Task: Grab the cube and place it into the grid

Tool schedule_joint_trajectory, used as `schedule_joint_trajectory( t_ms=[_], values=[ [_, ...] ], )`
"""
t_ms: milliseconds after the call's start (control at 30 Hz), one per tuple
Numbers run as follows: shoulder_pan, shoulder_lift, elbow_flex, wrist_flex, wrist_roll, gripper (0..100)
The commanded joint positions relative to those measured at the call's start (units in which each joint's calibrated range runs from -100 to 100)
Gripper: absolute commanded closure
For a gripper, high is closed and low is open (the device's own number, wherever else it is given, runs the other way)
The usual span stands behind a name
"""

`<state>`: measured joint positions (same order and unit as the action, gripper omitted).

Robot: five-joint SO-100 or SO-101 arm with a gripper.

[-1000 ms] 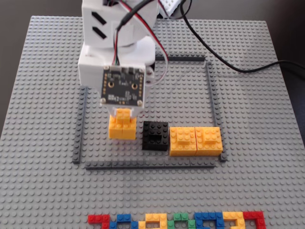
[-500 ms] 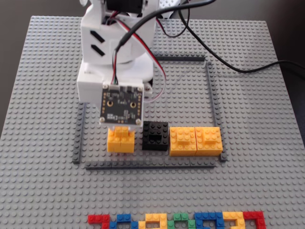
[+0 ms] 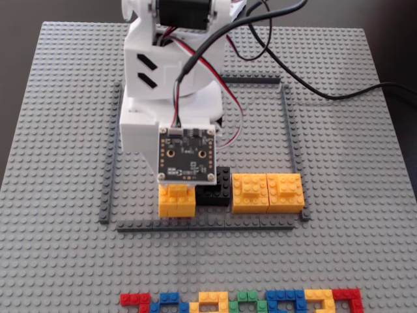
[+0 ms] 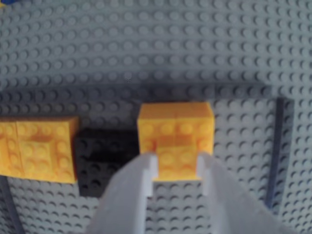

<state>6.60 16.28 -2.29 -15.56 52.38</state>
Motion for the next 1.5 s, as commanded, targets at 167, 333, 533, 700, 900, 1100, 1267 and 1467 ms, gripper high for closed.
schedule_joint_trajectory(
  t_ms=[167, 333, 533, 700, 900, 1100, 1267, 1467],
  values=[
    [0.3, -0.7, -4.4, -0.2, -0.3, 94],
    [0.4, 0.0, -4.4, -0.1, -0.2, 94],
    [0.6, 0.1, -4.0, -0.2, -0.1, 94],
    [0.8, 0.0, -3.7, -0.5, -0.3, 87],
    [1.0, -0.1, -3.9, -0.7, -0.6, 80],
    [1.1, -0.4, -4.3, -1.0, -0.7, 80],
    [1.1, -0.5, -4.3, -1.0, -0.7, 81],
    [1.3, -1.1, -4.1, -1.2, -0.6, 82]
  ],
)
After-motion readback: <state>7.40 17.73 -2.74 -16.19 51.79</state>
